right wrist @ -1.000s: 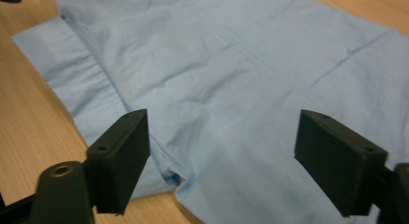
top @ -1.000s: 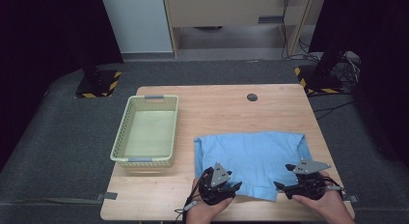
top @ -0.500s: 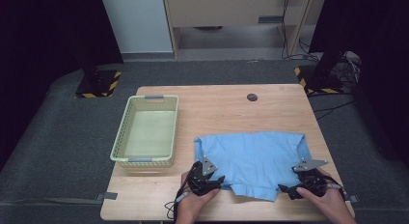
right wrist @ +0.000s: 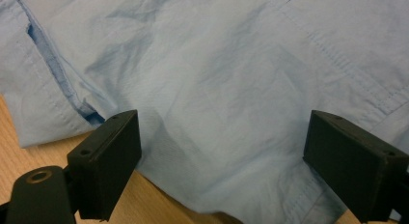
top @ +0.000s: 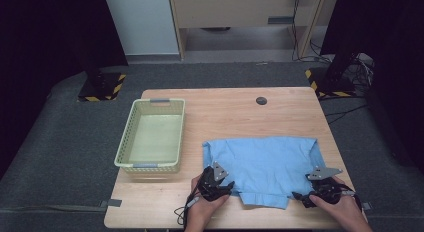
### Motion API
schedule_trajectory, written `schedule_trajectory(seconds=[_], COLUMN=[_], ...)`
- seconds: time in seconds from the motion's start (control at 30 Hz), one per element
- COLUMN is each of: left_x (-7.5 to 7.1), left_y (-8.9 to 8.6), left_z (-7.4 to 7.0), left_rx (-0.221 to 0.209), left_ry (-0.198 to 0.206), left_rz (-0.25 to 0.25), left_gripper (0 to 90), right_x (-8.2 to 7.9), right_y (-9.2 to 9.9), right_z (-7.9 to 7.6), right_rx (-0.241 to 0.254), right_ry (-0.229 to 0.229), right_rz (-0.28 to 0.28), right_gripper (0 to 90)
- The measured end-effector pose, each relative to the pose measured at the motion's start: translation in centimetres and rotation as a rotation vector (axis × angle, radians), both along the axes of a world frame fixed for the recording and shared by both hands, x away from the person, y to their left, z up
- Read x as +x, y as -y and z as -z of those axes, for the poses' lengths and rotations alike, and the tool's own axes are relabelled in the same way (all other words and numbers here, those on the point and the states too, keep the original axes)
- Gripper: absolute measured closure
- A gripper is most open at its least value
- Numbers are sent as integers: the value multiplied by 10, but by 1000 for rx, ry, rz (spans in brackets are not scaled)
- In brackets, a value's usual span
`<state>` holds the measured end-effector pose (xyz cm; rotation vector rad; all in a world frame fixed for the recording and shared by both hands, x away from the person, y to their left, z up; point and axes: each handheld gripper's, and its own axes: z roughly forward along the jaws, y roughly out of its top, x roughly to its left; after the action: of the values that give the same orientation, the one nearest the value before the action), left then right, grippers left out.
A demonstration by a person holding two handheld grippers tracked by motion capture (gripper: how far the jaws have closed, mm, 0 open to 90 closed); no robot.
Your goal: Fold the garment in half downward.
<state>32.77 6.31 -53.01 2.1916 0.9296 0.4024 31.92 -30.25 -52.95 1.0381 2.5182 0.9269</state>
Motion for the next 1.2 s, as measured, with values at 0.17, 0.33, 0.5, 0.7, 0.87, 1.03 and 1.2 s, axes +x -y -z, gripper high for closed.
schedule_trajectory(seconds=[0.17, 0.33, 0.5, 0.7, 0.87, 1.03, 1.2], left_x=[-1, -3, 4, 17, 30, 42, 53], left_y=[5, 9, 5, -10, -17, -16, -7], left_z=[1, 0, -11, -40, -55, -67, -84], left_rx=[-5, 5, -3, -51, -41, -51, -29], left_ry=[2, -18, -41, -71, -65, -64, -53], left_rz=[9, 25, 26, 50, 51, 52, 72], left_gripper=[416, 331, 147, 41, 43, 58, 61], right_x=[-1, -3, -2, 2, 4, 8, 13], right_y=[7, 10, 5, -1, -9, -16, -24], right_z=[1, -1, -15, -34, -45, -57, -67], right_rx=[8, -1, 19, 32, 48, 54, 53], right_ry=[6, -2, 27, 32, 30, 66, 67], right_rz=[-2, 5, -19, -71, -102, -98, -115], right_gripper=[133, 151, 114, 59, 91, 79, 80])
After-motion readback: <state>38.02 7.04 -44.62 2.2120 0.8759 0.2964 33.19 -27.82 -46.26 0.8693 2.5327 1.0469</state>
